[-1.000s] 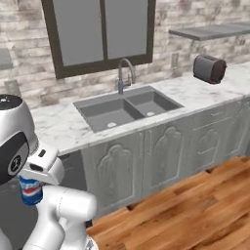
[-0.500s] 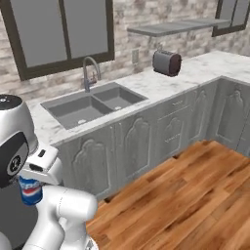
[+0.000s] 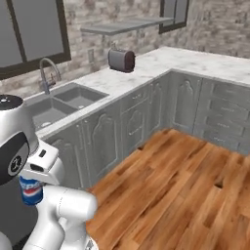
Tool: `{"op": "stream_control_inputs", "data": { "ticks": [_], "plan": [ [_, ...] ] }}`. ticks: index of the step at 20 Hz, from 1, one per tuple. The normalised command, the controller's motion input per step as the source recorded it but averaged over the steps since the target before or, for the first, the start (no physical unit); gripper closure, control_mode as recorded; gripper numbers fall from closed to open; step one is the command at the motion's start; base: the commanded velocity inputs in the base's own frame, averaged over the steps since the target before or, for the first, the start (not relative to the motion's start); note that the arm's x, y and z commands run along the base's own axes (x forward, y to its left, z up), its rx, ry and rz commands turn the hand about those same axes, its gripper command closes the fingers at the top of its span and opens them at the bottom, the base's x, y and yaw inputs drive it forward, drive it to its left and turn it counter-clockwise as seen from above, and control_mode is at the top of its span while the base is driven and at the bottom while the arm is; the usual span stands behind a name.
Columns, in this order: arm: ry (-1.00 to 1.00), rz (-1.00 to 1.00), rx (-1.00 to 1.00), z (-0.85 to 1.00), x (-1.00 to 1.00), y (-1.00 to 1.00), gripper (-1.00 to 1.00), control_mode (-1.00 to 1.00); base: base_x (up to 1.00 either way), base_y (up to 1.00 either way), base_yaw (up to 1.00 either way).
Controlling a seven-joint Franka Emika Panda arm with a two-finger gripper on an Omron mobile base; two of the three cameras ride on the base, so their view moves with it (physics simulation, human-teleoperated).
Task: Four empty soda cans are scattered around the kitchen. Gather all the cans and cluster them next to the stove for recycling.
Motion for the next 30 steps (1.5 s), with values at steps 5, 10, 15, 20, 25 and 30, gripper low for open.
{"op": "stream_control_inputs", "data": {
  "ticks": [5,10,15,20,25,30],
  "plan": [
    [0.0,0.0,0.0,0.0,0.0,0.0,1.0,1.0,0.0,-0.28,-0.47],
    [0.0,0.0,0.0,0.0,0.0,0.0,1.0,1.0,0.04,-0.27,-0.48],
    [0.0,0.0,0.0,0.0,0.0,0.0,1.0,1.0,0.18,-0.23,-0.47],
    [0.0,0.0,0.0,0.0,0.0,0.0,1.0,1.0,0.35,-0.09,-0.49],
    [0.0,0.0,0.0,0.0,0.0,0.0,1.0,1.0,0.62,0.0,-0.48],
    [0.0,0.0,0.0,0.0,0.0,0.0,1.0,1.0,0.72,-0.01,-0.48]
  ]
}}
